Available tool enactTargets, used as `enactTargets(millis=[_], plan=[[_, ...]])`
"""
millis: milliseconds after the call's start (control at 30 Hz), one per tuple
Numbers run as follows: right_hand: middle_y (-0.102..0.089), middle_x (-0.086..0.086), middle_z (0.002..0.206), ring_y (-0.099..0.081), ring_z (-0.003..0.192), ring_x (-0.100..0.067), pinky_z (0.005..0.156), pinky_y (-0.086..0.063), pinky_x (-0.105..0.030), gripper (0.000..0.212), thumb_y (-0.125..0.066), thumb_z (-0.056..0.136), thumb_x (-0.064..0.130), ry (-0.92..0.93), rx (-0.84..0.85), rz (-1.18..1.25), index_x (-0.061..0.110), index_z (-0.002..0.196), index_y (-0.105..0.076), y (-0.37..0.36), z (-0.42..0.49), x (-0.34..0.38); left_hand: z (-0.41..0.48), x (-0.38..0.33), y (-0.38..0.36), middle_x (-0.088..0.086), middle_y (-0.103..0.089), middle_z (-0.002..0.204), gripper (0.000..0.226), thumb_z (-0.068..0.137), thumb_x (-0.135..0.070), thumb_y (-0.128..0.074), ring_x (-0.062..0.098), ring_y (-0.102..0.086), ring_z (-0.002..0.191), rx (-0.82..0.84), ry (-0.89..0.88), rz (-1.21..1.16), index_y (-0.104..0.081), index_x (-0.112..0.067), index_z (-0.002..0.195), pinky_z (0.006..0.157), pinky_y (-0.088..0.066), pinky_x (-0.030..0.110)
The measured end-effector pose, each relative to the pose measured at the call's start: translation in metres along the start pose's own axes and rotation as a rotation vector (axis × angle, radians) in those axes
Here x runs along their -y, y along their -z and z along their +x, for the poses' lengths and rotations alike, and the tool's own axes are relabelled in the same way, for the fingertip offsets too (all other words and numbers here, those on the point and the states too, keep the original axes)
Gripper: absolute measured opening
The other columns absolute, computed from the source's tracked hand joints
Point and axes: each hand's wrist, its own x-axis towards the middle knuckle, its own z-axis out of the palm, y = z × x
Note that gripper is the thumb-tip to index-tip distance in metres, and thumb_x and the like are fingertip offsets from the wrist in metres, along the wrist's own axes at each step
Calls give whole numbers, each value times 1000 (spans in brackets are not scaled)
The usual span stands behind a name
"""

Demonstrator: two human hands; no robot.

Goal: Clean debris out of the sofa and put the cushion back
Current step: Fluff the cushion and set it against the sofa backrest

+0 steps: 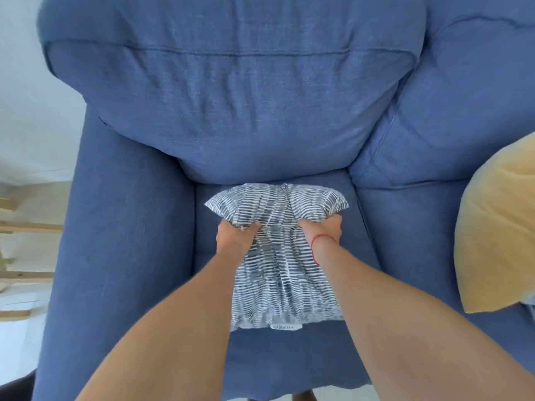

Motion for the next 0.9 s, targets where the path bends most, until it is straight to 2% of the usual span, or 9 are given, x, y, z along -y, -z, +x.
enactTargets(millis=[100,200,300,400,467,533,633,733,900], plan=[[-61,-8,116,-61,105,-34,98,-49,-49,59,-75,73,29,182,-38,157,18,120,-40,-2,-7,46,-2,-43,8,1,-66,108,56,73,-44,-78,27,-64,105,-128,-209,-60,-53,-17,117,94,-52,45],[-60,-6,117,-61,105,-31,94,-49,-42,60,-77,76,33,318,-54,235,18,122,-40,0,-12,78,-3,-79,14,3,-61,120,63,78,-40,-75,28,-58,114,-179,-304,-154,-44,-18,129,98,-46,36],[-54,-4,122,-56,108,-26,90,-44,-35,74,-79,74,32,273,14,253,17,132,-35,8,-10,84,5,-89,18,6,-54,132,66,87,-35,-68,29,-52,121,-117,-268,-160,-32,-19,140,89,-38,30],[-51,6,114,-52,102,-17,89,-39,-30,78,-81,72,37,277,114,276,20,135,-37,14,-7,74,14,-84,23,10,-54,135,58,93,-29,-60,33,-51,123,-99,-231,-89,-30,-16,141,98,-41,38],[-54,8,112,-54,102,-16,89,-41,-30,72,-79,72,43,321,104,311,23,130,-42,15,-5,70,17,-82,26,11,-55,132,52,95,-26,-58,33,-52,121,-110,-237,-84,-33,-15,139,97,-42,40],[-58,4,113,-57,101,-18,87,-44,-32,63,-77,73,45,341,66,327,21,124,-47,16,-2,76,18,-82,27,11,-56,129,43,96,-22,-54,32,-54,118,-140,-246,-99,-37,-13,135,90,-43,37],[-59,-2,106,-59,94,-23,86,-48,-37,44,-73,78,35,383,4,265,17,106,-44,14,4,96,19,-89,31,12,-57,124,32,99,-17,-48,28,-57,105,-216,-277,-102,-43,-8,129,82,-44,35],[-55,-3,99,-57,85,-23,73,-44,-30,36,-68,82,22,419,-79,244,16,99,-37,9,3,116,23,-98,34,14,-59,120,27,100,-16,-44,23,-51,89,-268,-317,-90,-45,-5,125,77,-42,33],[-59,-12,107,-56,88,-24,73,-41,-29,28,-59,84,12,472,-205,224,16,93,-34,-1,5,120,29,-110,36,14,-60,114,22,100,-16,-43,24,-52,87,-329,-371,-72,-46,-5,119,74,-42,33]])
